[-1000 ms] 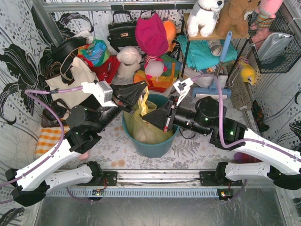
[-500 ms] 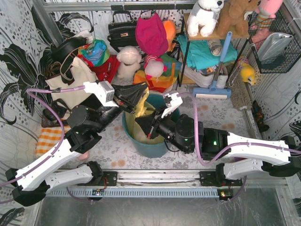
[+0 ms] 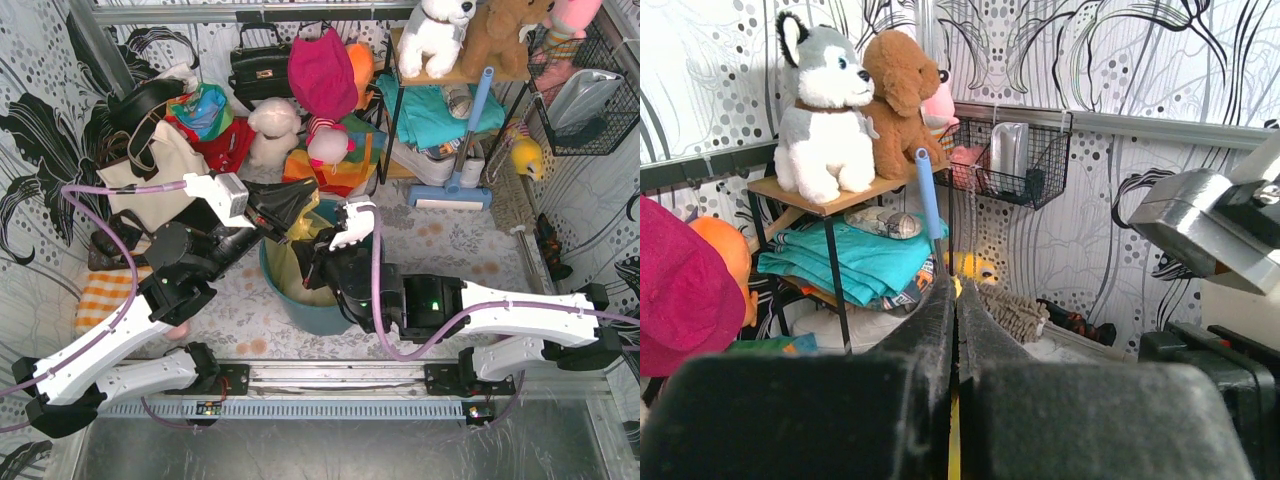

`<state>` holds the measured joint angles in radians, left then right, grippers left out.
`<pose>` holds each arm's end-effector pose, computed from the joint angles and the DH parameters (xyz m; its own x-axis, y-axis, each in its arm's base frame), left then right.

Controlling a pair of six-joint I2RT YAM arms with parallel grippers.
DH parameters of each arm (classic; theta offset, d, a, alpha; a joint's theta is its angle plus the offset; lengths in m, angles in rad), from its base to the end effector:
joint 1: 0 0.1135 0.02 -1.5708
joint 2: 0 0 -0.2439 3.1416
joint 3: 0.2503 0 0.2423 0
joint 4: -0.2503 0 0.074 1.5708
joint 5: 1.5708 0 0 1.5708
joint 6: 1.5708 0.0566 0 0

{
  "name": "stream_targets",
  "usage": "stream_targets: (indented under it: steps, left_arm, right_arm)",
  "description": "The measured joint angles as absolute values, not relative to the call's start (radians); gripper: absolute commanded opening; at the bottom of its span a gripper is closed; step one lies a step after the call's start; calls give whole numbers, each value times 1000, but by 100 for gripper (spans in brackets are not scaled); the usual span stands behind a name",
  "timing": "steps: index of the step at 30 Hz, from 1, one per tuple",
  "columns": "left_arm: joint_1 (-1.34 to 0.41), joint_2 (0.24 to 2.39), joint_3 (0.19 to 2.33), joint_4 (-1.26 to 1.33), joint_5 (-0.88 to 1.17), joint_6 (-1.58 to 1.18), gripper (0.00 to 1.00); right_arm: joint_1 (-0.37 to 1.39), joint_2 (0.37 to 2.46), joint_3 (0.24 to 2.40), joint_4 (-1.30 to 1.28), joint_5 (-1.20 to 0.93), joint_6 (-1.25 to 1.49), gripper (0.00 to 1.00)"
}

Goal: Tie the trash bag

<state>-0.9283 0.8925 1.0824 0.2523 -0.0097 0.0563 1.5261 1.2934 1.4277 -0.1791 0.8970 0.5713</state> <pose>0.1228 -0.1632 0.4625 0.3008 -0.3079 -0.9026 0.7796 0.6245 0.0467 0.0570 0.2847 0.4341 -0.3199 0.3992 -0.8593 -0.4939 0.7037 0.5107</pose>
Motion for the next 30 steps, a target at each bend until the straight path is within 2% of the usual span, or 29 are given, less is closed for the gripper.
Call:
stream_targets:
  steps: [6, 9, 13, 15, 17, 25, 28, 30]
  left_arm:
    - [-928, 892, 1085, 239, 6, 50, 7]
    - [-928, 895, 1094, 227, 18, 46, 15]
    - [-928, 897, 1106, 217, 25, 40, 46]
    - [-928, 896, 1113, 207, 27, 35, 56]
    - [-928, 888, 1115, 198, 27, 27, 62]
    - [-928, 812, 1176, 89, 23, -9, 69]
    - [-928, 760, 1202, 45, 5, -22, 68]
    - [-928, 718, 1203, 12, -17, -30, 64]
  right_arm:
    - [1526, 1316, 1444, -244, 939, 592, 0]
    - [1526, 1317, 1444, -255, 962, 604, 0]
    - [1526, 1316, 1434, -258, 999, 614, 0]
    - [1526, 1316, 1424, -257, 1012, 614, 0]
    - [1526, 1316, 1417, -258, 1018, 614, 0]
    - [1526, 1312, 1417, -255, 1019, 616, 0]
    - [1526, 1308, 1417, -255, 1019, 619, 0]
    - [1526, 1304, 1417, -255, 1019, 622, 0]
